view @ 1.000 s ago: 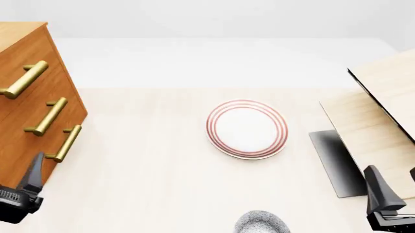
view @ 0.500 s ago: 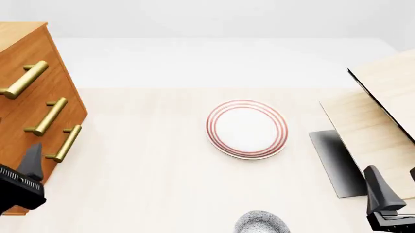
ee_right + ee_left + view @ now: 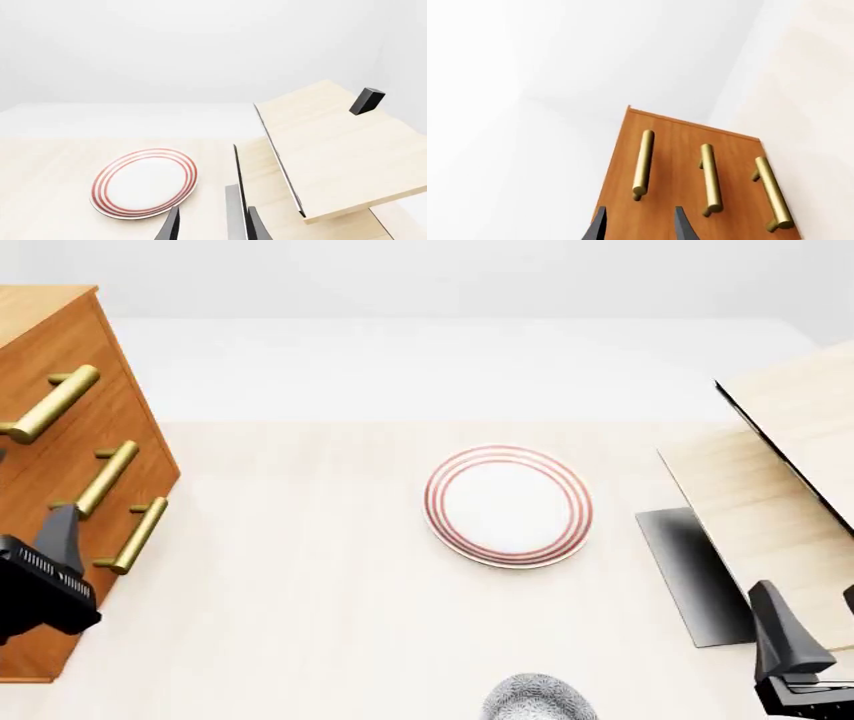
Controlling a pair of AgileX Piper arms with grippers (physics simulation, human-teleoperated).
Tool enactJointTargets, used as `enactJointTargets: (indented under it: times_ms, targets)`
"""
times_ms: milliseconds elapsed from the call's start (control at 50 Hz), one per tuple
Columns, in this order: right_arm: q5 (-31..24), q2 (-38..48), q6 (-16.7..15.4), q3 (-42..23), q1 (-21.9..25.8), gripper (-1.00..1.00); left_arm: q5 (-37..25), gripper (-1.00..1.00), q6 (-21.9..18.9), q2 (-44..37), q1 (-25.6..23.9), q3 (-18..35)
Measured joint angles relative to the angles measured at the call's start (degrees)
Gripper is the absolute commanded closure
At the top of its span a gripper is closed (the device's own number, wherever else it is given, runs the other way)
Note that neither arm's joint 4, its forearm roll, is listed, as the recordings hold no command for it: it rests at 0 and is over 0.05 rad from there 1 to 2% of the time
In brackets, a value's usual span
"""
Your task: Open the top drawer of the cabinet and put the bowl in it.
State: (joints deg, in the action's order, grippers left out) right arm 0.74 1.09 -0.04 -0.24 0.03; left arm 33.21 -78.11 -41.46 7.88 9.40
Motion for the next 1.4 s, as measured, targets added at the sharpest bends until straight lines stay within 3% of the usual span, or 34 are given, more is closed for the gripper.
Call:
enactJointTargets:
  times_ms: [340, 900, 1400]
  targets:
    - [0.0, 0.0, 0.0, 0.0, 0.0, -1.00, 2.0, -1.00, -1.1, -5.8, 0.7, 3.5]
    - [0.0, 0.0, 0.0, 0.0, 0.0, -1.00, 4.2, -1.00, 1.0, -15.5, 0.5, 10.1]
    - [0.0, 0.0, 0.0, 0.0, 0.0, -1.00, 9.7, -1.00, 2.7, -24.2, 2.7, 12.2]
